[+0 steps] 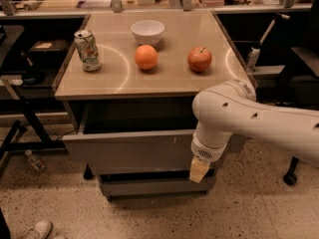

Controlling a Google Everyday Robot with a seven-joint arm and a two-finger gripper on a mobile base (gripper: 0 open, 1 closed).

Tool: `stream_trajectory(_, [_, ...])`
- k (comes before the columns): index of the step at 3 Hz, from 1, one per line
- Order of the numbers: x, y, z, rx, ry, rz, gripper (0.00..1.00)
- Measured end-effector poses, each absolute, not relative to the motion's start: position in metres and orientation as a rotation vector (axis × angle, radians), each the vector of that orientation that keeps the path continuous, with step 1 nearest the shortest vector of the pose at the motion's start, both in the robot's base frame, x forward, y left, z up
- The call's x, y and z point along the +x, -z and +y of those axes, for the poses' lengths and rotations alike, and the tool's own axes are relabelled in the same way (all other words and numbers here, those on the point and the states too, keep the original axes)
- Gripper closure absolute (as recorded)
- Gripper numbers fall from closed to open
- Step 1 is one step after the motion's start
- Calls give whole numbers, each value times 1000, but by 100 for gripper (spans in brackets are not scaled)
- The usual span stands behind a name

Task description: Close top drawer

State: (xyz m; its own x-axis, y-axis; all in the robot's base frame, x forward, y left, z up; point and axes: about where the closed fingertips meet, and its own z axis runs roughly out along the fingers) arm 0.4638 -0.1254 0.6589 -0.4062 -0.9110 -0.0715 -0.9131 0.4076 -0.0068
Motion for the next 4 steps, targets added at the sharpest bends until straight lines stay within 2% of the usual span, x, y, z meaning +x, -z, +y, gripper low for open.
stream_trajectory(2, [468, -659, -125, -1672, -40, 2581, 89])
stream_trajectory(3, [486, -661, -123, -1656, -16, 2572, 100])
stream_trajectory(4, [503, -660, -122, -1647, 15, 2561, 100])
